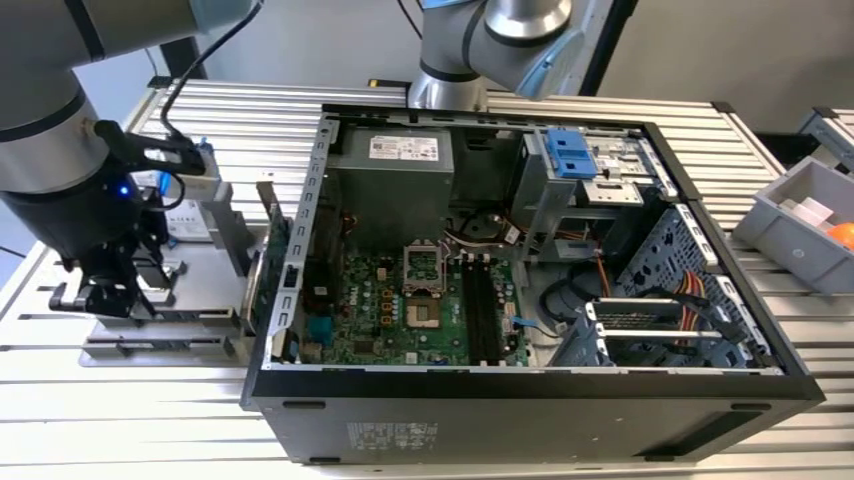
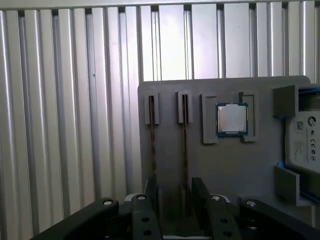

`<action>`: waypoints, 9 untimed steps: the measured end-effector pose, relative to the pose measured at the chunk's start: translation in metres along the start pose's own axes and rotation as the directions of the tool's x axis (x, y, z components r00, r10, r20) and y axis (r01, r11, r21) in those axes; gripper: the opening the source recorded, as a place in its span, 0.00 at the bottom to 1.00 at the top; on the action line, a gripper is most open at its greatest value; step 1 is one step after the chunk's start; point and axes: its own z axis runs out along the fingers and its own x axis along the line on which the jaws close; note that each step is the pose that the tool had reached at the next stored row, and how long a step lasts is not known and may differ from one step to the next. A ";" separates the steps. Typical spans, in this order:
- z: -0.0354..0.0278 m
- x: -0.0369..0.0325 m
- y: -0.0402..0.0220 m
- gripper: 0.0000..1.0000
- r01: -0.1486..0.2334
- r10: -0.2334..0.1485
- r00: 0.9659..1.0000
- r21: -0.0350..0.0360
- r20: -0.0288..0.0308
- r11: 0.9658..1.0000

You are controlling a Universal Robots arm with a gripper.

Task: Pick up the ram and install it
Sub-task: 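Pick up the ram and move it above insertion slot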

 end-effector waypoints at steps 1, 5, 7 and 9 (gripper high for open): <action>0.0009 0.0008 -0.0001 1.00 -0.005 0.005 1.000 0.000 0.000 1.000; 0.0040 0.0046 -0.0004 1.00 -0.006 0.006 1.000 0.000 0.000 1.000; 0.0060 0.0087 -0.0007 1.00 -0.006 0.006 1.000 0.000 0.000 1.000; 0.0089 0.0131 -0.0010 1.00 -0.005 0.005 1.000 0.000 0.000 1.000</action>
